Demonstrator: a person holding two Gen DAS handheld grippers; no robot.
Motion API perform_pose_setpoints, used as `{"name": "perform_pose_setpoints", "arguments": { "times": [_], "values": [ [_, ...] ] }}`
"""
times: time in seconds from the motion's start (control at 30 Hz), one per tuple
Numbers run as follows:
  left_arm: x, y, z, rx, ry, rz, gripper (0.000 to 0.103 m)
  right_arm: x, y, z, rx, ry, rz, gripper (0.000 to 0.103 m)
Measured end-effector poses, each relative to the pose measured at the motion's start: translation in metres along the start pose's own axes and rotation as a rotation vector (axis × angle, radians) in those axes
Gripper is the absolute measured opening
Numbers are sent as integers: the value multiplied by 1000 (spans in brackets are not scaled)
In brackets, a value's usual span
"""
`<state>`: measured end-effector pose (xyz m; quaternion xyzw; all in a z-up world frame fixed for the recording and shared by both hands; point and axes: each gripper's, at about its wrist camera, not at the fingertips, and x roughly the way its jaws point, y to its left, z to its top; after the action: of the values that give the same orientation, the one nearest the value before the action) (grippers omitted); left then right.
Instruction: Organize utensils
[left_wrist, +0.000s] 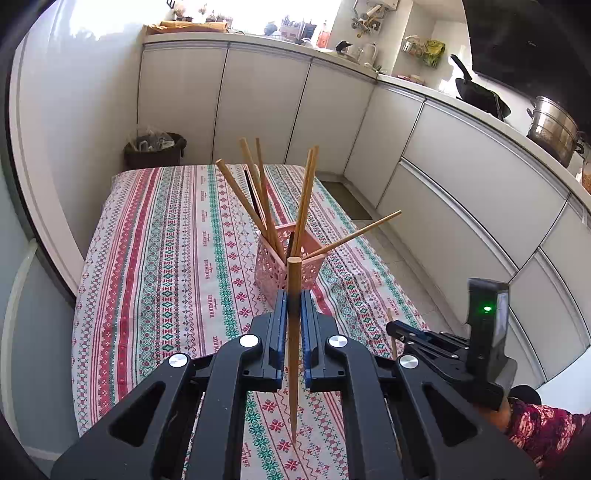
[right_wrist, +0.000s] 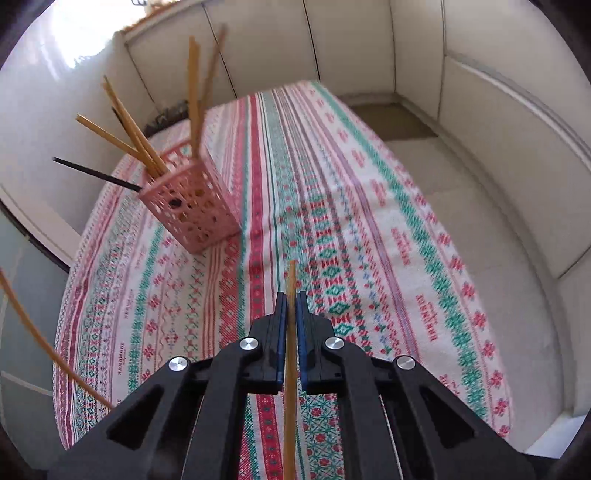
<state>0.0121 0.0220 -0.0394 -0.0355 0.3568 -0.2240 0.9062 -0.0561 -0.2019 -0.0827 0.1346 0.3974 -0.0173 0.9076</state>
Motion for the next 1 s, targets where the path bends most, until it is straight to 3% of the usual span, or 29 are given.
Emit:
{"name": "perform_pose_setpoints", "arguments": {
  "times": [0.13, 0.27, 0.5, 0.63, 0.7, 0.83, 0.93, 1.0],
  "values": [
    [-15, -13, 4, 6, -63, -29, 7, -62, 6, 13, -53, -208, 79, 5],
    [-25, -25, 4, 20, -101, -43, 7, -102, 1, 28, -87, -319, 152, 5],
    [-46, -31, 7, 1, -186, -38, 8, -117, 2, 30, -122, -315, 148, 5],
    [-41, -29, 4, -3, -153, -26, 8, -117, 2, 30, -121, -291, 149, 5],
    [-33, -24, 0, -17, -98, -19, 8, -118, 0, 26, -121, -284, 149, 5],
    [22, -15, -30, -9, 228, -4, 40, -114, -10, 23, -96, -254, 171, 5],
    [72, -26, -64, 73, 445, 44, 41, -114, -23, 17, -72, -261, 185, 6],
    [98, -40, -79, 137, 519, 71, 41, -114, -32, 15, -50, -255, 196, 5]
  ]
}}
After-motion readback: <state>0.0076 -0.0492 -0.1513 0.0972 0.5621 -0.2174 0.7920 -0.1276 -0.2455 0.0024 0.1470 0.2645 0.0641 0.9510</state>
